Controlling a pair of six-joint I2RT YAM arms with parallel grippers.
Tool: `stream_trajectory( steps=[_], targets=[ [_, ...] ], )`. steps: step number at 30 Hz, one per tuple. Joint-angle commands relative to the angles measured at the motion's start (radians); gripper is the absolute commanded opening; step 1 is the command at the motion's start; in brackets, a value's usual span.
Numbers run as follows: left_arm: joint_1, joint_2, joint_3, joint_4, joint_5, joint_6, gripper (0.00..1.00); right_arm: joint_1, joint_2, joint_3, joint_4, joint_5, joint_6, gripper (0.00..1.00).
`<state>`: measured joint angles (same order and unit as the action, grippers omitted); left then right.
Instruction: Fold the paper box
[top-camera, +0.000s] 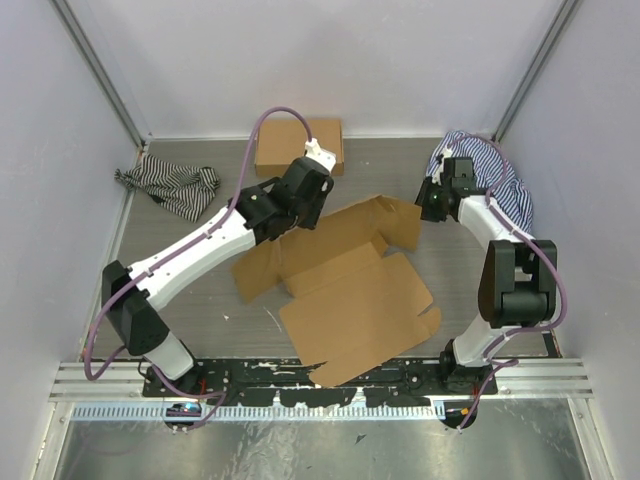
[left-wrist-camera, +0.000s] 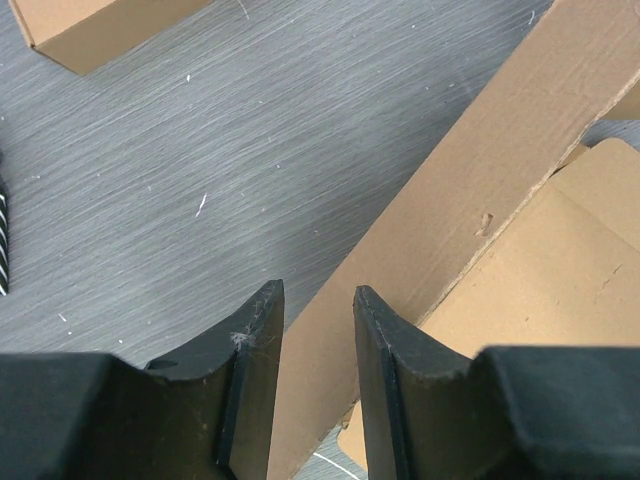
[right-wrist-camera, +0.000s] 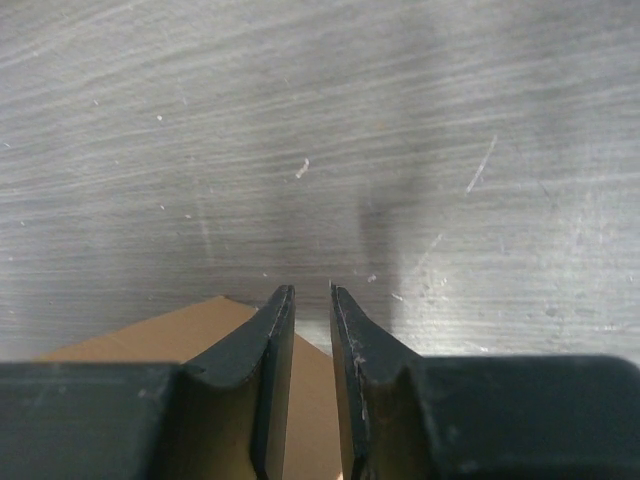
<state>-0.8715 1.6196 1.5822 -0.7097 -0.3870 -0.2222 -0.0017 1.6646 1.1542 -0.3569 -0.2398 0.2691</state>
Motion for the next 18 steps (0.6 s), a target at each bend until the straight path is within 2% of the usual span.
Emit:
stream_trajectory(
  steps=[1,9,18],
  targets=[
    [-0.007,0.018,-0.010,0.009,-0.012,-0.002,0.41,0.002,-0.090,-0.013,-0.014,0.051,0.003,0.27],
    [-0.008,0.060,0.013,0.014,-0.045,0.024,0.41,0.002,-0.137,0.049,-0.094,0.063,0.010,0.27],
    [-0.008,0.109,0.040,0.023,-0.054,0.047,0.41,0.002,-0.139,0.039,-0.097,0.000,-0.008,0.27]
  ],
)
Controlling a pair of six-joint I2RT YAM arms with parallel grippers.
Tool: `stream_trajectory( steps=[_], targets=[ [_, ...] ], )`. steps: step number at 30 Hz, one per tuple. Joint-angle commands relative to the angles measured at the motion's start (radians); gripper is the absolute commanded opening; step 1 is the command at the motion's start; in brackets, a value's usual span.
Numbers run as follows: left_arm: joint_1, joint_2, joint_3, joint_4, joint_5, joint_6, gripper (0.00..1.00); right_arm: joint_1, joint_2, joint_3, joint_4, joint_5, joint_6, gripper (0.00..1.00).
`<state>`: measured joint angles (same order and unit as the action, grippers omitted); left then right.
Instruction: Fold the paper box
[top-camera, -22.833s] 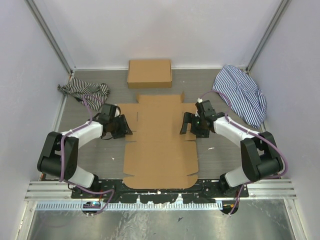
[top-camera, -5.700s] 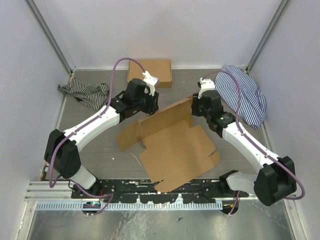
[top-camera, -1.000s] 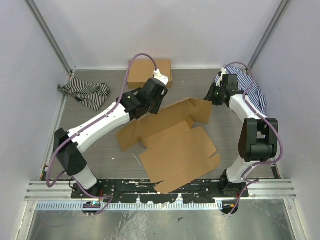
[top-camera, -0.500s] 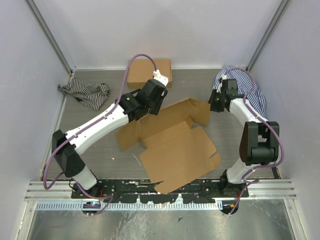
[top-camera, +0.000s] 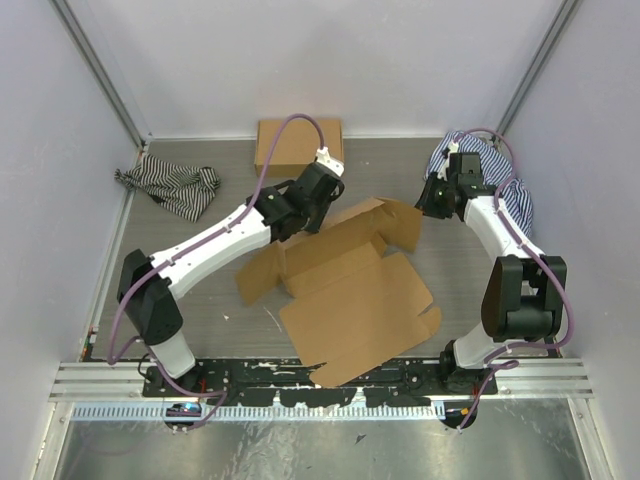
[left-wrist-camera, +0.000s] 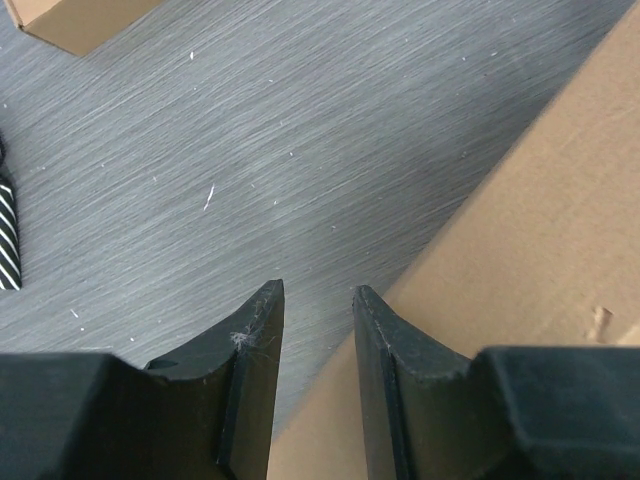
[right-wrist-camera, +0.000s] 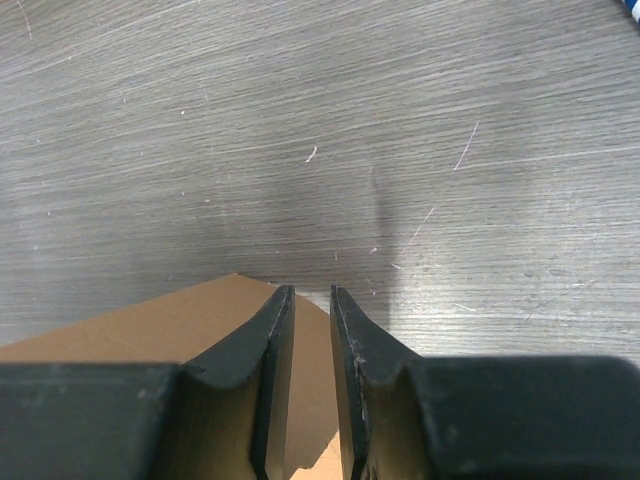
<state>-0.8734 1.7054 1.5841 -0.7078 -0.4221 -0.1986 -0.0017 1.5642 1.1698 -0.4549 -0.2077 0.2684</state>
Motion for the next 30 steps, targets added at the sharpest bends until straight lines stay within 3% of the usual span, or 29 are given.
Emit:
stream_trajectory(
  steps=[1,14,30],
  targets=[
    [-0.006,0.030,0.042,0.020,-0.022,0.024,0.41,0.002,-0.036,0.017,0.002,-0.030,-0.009,0.27],
    [-0.004,0.054,0.049,0.014,-0.088,0.029,0.41,0.002,-0.001,0.012,0.022,0.015,0.009,0.28],
    [-0.005,-0.133,-0.038,0.038,0.080,-0.020,0.42,0.002,0.012,-0.005,0.038,-0.010,0.002,0.28]
  ],
)
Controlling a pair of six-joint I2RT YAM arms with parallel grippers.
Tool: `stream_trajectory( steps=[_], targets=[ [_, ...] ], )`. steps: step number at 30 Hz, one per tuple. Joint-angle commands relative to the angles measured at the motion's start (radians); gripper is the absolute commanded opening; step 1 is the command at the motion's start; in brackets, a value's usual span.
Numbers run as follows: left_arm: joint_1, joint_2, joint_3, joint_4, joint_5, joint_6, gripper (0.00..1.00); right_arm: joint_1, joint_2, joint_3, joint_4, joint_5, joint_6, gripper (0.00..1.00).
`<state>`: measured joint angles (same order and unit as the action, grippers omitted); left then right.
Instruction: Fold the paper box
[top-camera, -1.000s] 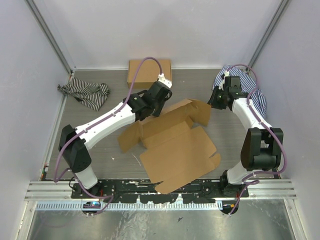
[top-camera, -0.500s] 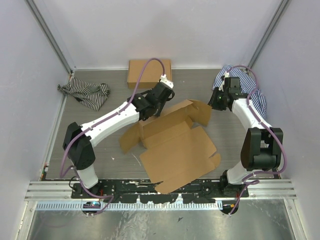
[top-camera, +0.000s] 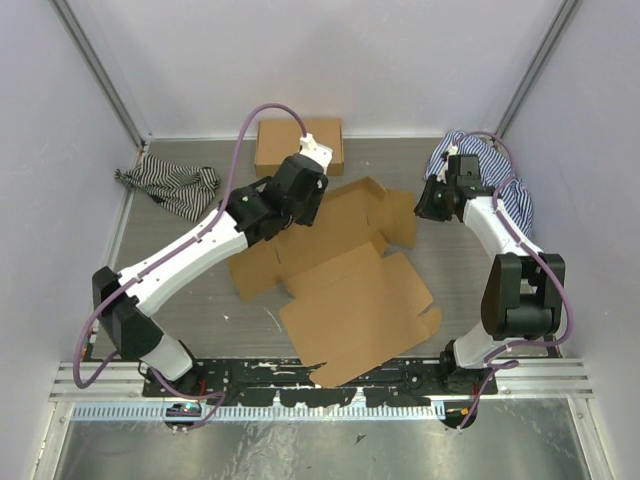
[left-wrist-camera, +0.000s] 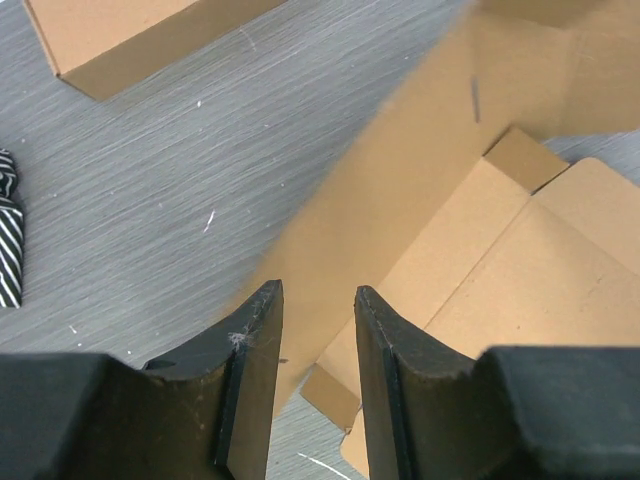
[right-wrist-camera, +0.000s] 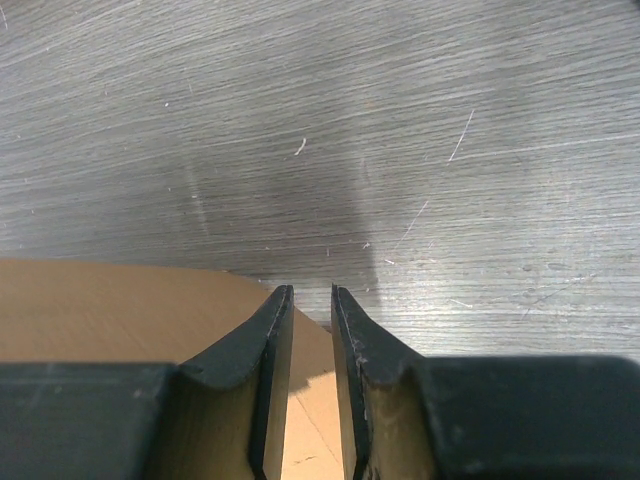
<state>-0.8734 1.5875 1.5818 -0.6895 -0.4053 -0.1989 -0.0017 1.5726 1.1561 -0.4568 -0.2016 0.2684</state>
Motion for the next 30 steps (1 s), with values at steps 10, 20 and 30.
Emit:
stream_trajectory(
  steps=[10,20,30],
  targets=[
    [0.001,-0.026,-0.112,0.078,0.038,-0.009,0.42,0.002,0.010,0.002,0.058,-0.034,0.003,0.28],
    [0.399,0.107,0.020,0.078,0.336,-0.102,0.62,0.002,0.110,0.147,0.076,-0.175,0.027,0.44],
    [0.513,0.393,0.184,-0.130,0.326,-0.118,0.59,0.021,0.117,0.150,0.086,-0.128,0.034,0.46]
  ],
)
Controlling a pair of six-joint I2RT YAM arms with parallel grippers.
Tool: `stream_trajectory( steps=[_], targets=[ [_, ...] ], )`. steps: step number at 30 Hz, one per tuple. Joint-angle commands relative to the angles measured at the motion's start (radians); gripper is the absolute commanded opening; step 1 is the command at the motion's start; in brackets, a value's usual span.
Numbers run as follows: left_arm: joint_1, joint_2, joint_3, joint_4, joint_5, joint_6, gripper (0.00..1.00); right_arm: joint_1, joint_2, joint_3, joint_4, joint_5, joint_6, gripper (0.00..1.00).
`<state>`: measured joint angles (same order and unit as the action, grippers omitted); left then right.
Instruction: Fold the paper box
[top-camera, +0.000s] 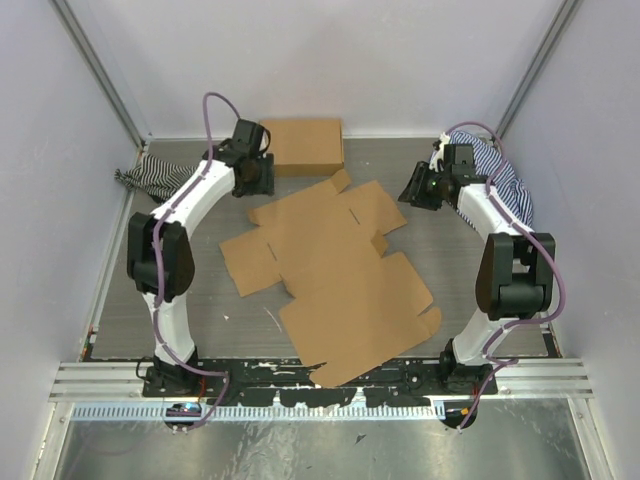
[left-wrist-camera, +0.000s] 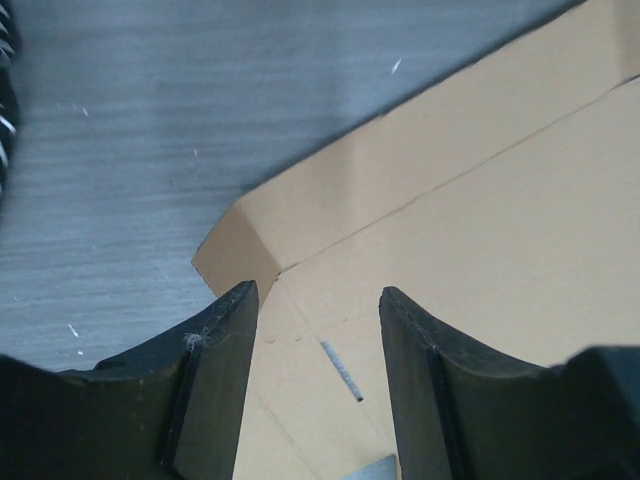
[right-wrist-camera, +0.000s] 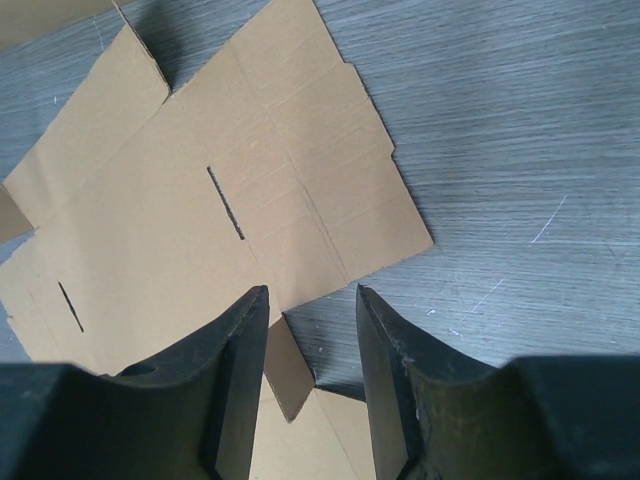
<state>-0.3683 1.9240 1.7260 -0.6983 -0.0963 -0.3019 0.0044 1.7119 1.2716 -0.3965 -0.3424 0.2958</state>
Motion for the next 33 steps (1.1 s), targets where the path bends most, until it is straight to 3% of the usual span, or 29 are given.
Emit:
stream_trajectory(
  steps=[1,4,14,27,30,33],
  targets=[
    [0.011,0.068,0.039,-0.122,0.005,-0.015,0.60,0.018,-0.024,0.030,0.022,0.026,0.006,0.46],
    [0.038,0.088,0.031,-0.163,0.003,-0.034,0.61,0.029,-0.020,0.028,0.015,0.055,0.000,0.46],
    [0.122,0.064,-0.071,-0.076,0.070,-0.085,0.61,0.065,0.004,0.018,0.027,0.063,-0.008,0.46],
    [0.123,0.188,0.021,-0.058,0.097,-0.101,0.53,0.081,-0.011,0.005,0.038,0.059,-0.020,0.44],
    [0.125,0.195,0.021,-0.051,0.096,-0.100,0.40,0.085,-0.007,0.016,0.053,0.020,-0.036,0.46],
    [0.126,0.187,0.016,-0.040,0.109,-0.107,0.09,0.091,0.022,0.055,0.054,-0.013,-0.054,0.46]
  ],
)
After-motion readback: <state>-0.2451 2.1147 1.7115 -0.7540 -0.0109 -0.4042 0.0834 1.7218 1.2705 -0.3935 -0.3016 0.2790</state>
